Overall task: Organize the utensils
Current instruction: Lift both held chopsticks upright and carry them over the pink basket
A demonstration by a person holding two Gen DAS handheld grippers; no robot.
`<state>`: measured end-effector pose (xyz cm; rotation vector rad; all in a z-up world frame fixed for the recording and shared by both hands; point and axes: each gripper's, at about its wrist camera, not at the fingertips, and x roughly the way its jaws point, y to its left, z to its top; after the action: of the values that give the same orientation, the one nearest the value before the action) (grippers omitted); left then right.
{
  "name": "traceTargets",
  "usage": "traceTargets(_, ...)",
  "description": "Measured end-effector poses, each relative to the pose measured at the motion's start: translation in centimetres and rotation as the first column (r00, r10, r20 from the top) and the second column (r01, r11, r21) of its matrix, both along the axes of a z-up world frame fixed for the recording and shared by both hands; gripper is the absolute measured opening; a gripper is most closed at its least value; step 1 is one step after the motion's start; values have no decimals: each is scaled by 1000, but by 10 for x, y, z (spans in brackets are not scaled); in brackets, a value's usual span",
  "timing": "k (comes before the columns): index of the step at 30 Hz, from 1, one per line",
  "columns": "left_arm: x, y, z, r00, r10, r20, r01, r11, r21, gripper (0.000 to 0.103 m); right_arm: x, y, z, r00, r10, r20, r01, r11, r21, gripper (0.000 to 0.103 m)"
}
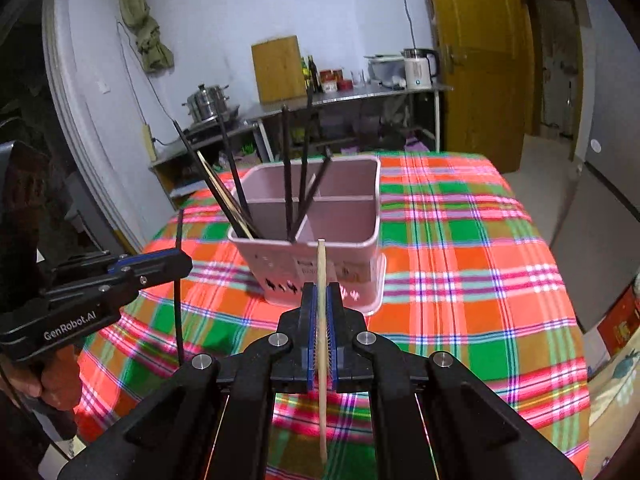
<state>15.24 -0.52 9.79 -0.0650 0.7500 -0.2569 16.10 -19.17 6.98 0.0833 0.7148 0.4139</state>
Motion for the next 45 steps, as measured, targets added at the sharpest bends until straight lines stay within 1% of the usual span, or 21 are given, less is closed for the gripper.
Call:
traceTargets(6,-7,2,14,999,5,33,-4,1000,-10,4,-6,-2,12,999,-2,35,2,1000,6,4)
traceTargets(13,-21,5,14,999,5,41,-4,1000,-15,4,-16,-5,8,1000,0,29,-1,1000,12,4)
traceTargets(16,-28,8,16,999,4,40,-3,1000,-17,4,-22,-6,9,1000,2,31,-2,1000,10,4)
traceTargets(22,-41,13,20,1000,5,15,-5,1000,0,4,-29,-6,12,1000,6,28,-6,1000,-3,4)
traceTargets(25,-44,14,21,1000,3,5,-3,1000,6,4,-32,-6,14,999,7,32,-7,1000,-5,4)
traceTargets(30,-42,17,26,1000,6,0,-6,1000,-8,4,-36,-5,24,998,11,58,-11,1000,6,4)
traceTargets(32,-40,18,32,1000,8,12,-8,1000,-7,4,-36,-3,29,997,14,72,-14,1000,9,4)
traceTargets(39,-28,26,63,997,29,68,-26,999,-41,4,-29,9,56,990,23,136,-28,999,31,4)
traceTargets(45,-12,38,98,990,59,131,-47,995,-92,4,-16,17,82,980,25,199,-34,998,43,4)
